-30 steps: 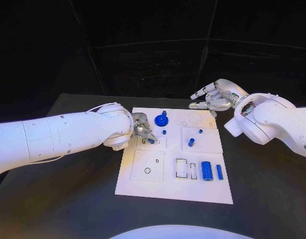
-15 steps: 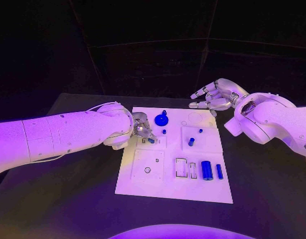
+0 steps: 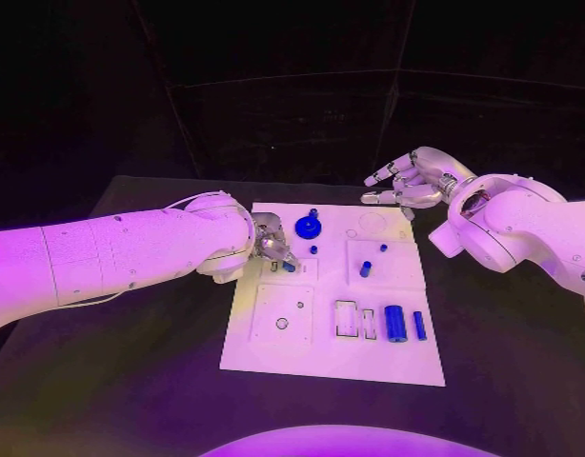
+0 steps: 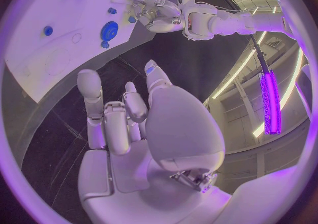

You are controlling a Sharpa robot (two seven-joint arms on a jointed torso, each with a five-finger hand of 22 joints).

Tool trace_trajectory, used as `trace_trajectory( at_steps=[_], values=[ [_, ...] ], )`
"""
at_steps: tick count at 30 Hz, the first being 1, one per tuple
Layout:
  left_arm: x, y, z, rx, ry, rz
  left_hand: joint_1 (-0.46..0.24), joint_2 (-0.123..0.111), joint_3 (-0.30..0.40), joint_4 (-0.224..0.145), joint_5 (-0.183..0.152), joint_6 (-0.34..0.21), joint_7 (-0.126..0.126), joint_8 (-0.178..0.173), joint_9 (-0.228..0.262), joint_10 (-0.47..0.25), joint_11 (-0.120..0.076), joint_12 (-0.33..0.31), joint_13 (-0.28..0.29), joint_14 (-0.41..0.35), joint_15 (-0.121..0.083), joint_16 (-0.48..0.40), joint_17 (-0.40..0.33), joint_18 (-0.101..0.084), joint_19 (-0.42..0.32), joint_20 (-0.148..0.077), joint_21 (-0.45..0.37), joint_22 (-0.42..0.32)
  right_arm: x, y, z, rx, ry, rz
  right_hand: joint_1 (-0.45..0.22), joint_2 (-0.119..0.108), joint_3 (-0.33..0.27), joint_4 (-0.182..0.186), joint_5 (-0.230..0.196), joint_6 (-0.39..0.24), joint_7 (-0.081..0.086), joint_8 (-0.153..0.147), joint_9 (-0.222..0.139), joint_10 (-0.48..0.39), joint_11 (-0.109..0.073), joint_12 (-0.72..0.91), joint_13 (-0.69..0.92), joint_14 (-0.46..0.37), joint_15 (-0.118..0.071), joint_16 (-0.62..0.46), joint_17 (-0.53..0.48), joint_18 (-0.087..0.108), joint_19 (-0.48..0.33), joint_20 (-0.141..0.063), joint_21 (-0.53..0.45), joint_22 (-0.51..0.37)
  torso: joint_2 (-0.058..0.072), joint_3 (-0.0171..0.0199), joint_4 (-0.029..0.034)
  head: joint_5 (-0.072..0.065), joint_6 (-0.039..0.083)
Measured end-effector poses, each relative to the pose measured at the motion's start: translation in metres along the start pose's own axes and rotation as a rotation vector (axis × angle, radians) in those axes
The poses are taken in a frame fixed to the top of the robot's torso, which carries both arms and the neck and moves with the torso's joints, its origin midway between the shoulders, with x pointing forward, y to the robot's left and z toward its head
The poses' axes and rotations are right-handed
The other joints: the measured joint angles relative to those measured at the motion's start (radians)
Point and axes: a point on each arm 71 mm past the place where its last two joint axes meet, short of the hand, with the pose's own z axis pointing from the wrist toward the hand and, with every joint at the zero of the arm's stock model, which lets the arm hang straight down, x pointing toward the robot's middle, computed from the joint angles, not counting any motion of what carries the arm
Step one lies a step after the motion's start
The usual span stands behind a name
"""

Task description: Assemble the parts on the task board

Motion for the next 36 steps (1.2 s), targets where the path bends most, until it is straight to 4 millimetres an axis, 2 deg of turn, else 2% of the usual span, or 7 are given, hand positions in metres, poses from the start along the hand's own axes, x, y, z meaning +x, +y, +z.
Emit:
trace_trajectory(
  at_steps=[7, 15, 24, 30, 36],
  values=[
    [0.0006, 0.001, 0.0005, -0.004, 0.007, 0.006, -0.047, 0.006, -0.048, 0.048, 0.004, 0.028, -0.017, 0.001, -0.012, 0.001, -0.002, 0.005, 0.002, 0.0, 0.0, 0.0, 0.0, 0.0, 0.0, 0.0, 0.0, 0.0, -0.0011, -0.0011, -0.0003, 0.003, -0.002, 0.0, -0.005, 0.005, -0.003, 0.003, 0.006, 0.0, 0.0, 0.004, 0.0, 0.0, 0.0, 0.0, -0.003, 0.0, 0.0, 0.0, 0.0, 0.0, 0.0, 0.0, -0.004, -0.003, 0.0, 0.0, 0.0002, 0.0, -0.002],
    [0.0017, -0.0003, 0.0012, -0.003, 0.014, 0.011, -0.056, 0.015, -0.058, 0.058, 0.004, 0.033, -0.016, 0.001, -0.017, 0.004, -0.005, 0.01, 0.006, 0.0, 0.0, 0.0, 0.0, 0.0, 0.0, 0.0, 0.0, 0.0, -0.0012, -0.0012, -0.0002, 0.003, -0.002, 0.0, -0.005, 0.005, -0.003, 0.003, 0.011, 0.0, 0.0, 0.004, 0.0, 0.0, 0.0, 0.0, -0.003, 0.0, 0.0, -0.005, 0.001, 0.0, 0.0, 0.0, -0.004, -0.004, 0.0, 0.0001, 0.0002, 0.0, -0.004],
    [0.0021, -0.0011, 0.0023, -0.004, 0.018, 0.014, -0.068, 0.012, -0.083, 0.075, 0.004, 0.037, -0.013, 0.001, -0.027, 0.005, -0.006, 0.01, 0.006, 0.003, -0.002, 0.0, 0.0, 0.0, 0.0, 0.0, 0.0, 0.0, -0.0011, -0.0012, -0.0001, 0.003, -0.002, 0.0, -0.005, 0.005, -0.003, 0.003, 0.011, 0.0, 0.0, 0.004, 0.0, 0.0, 0.0, 0.0, -0.004, 0.0, 0.0, -0.005, 0.001, 0.0, 0.0, 0.0, -0.004, -0.005, -0.001, 0.0001, 0.0002, -0.001, -0.006],
    [0.0015, -0.0021, 0.0039, -0.005, 0.017, 0.015, -0.083, 0.016, -0.101, 0.091, 0.004, 0.04, -0.016, 0.001, -0.035, 0.005, -0.006, 0.013, 0.006, 0.003, -0.003, 0.0, 0.0, 0.0, 0.0, -0.007, 0.0, 0.0, -0.0008, -0.001, 0.0, 0.003, -0.002, 0.0, -0.005, 0.005, -0.003, 0.003, 0.015, 0.0, 0.0, 0.004, 0.0, 0.0, 0.0, -0.004, -0.005, 0.0, 0.0, -0.005, 0.001, 0.0, 0.0, 0.0, -0.004, -0.007, -0.001, 0.0005, 0.0002, -0.002, -0.006],
    [0.0017, -0.0037, 0.005, -0.004, 0.019, 0.018, -0.11, 0.003, -0.152, 0.11, 0.0, 0.053, -0.014, 0.006, -0.046, 0.008, -0.009, 0.017, 0.009, 0.004, -0.003, 0.0, 0.0, 0.0, 0.0, -0.007, 0.0, 0.0, -0.0007, -0.0009, 0.0001, 0.003, -0.001, 0.0, -0.005, 0.005, -0.006, 0.0, 0.015, 0.0, 0.0, 0.004, 0.0, 0.0, 0.0, -0.004, -0.006, 0.0, 0.0, -0.005, 0.001, 0.0, 0.0, 0.0, -0.007, -0.008, 0.0, 0.0006, 0.0001, -0.003, -0.007]
  ],
)
